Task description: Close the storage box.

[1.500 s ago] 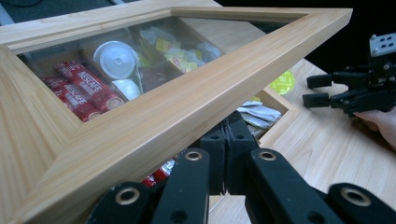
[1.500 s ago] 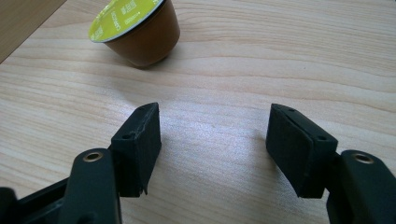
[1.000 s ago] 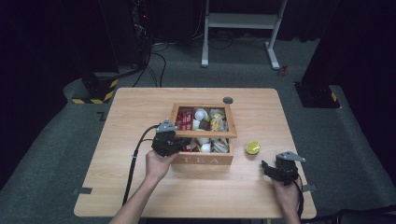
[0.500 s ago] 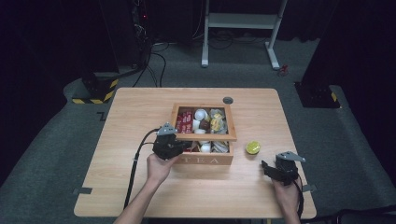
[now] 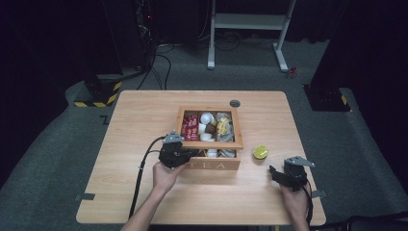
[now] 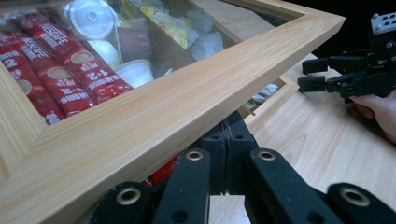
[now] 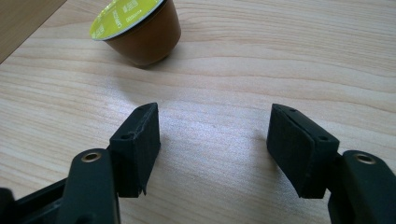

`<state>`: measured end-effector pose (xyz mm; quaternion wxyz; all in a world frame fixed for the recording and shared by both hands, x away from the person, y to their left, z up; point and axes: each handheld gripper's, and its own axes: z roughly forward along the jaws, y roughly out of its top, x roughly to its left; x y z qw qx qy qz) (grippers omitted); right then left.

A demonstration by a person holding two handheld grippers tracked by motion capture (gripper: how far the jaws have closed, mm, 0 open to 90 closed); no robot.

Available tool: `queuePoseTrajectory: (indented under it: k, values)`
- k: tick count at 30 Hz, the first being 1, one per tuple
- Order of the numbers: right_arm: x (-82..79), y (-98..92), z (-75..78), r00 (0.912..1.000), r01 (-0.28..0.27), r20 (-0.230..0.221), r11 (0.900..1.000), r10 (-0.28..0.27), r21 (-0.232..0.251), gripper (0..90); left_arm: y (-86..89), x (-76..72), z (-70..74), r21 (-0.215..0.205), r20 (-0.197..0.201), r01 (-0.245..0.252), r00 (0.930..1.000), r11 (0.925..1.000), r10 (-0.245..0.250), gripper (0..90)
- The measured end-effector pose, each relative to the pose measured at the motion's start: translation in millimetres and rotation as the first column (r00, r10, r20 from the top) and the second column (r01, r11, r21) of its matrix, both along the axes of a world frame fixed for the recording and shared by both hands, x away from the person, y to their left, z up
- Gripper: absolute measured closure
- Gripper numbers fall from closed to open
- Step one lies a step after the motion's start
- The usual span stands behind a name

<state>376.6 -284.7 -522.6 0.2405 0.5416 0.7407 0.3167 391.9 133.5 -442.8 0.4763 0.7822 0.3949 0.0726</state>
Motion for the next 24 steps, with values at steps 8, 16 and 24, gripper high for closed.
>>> queuePoseTrajectory:
  k: [8, 16, 24]
  values:
    - [0.0, 0.0, 0.0, 1.0, 0.0, 0.0, 1.0, 0.0, 0.0, 34.6, -1.2, -1.5, -6.6, -0.005, -0.02, 0.004, 0.9998, 1.0, -0.005, 89.2]
    - [0.0, 0.0, 0.0, 1.0, 0.0, 0.0, 1.0, 0.0, 0.0, 34.6, -1.9, -1.7, -10.2, -0.006, -0.03, 0.014, 0.9995, 0.9999, -0.014, 89.2]
    - [0.0, 0.0, 0.0, 1.0, 0.0, 0.0, 1.0, 0.0, 0.0, 34.6, -1.8, -2.4, -15.7, -0.007, -0.046, 0.017, 0.9988, 0.9998, -0.018, 89.0]
